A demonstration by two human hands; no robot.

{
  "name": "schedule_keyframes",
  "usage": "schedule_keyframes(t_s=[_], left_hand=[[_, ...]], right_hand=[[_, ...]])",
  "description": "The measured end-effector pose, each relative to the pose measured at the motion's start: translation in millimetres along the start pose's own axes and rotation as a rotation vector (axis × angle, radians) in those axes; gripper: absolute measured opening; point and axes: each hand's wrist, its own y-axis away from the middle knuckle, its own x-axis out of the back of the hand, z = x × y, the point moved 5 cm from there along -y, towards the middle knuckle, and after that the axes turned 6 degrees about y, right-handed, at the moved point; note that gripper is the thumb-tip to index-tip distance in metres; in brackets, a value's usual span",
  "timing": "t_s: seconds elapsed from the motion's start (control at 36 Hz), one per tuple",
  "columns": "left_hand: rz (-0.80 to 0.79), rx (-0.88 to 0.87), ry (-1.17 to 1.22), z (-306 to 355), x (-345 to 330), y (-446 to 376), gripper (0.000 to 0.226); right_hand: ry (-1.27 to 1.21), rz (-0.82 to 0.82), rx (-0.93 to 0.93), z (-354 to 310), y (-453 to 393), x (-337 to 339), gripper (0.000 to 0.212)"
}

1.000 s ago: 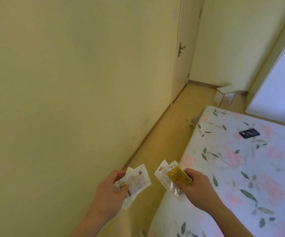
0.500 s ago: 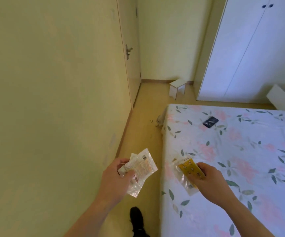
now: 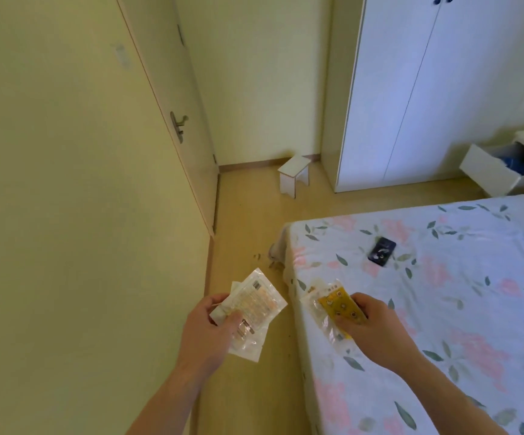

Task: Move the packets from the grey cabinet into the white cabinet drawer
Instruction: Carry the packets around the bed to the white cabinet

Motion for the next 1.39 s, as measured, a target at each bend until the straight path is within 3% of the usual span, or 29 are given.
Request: schedule_keyframes(t_s=[0.5, 0.83, 1.17, 1.39], left_hand=[[-0.301, -0.062, -0.02, 112.0, -14.6, -348.6, 0.028], [-0.554, -0.088, -0.113, 191.4, -104.7, -532.4, 0.028], [-0.561, -0.063, -0.145, 269.4, -179.8, -732.7, 0.029], [-0.499, 0.005, -0.025, 315.7, -220.4, -848.6, 0.028]], right_hand=[[-0.041, 0.205, -0.08, -139.0, -259.1, -3.2, 0.029], [-0.134, 0.347, -0.237, -159.9, -395.2, 36.1, 0.018], [-0.229, 0.36, -0.31, -163.0, -617.3, 73.6, 0.025], [-0.2, 0.34, -0.259, -196.5, -749.8, 132.0, 0.019]])
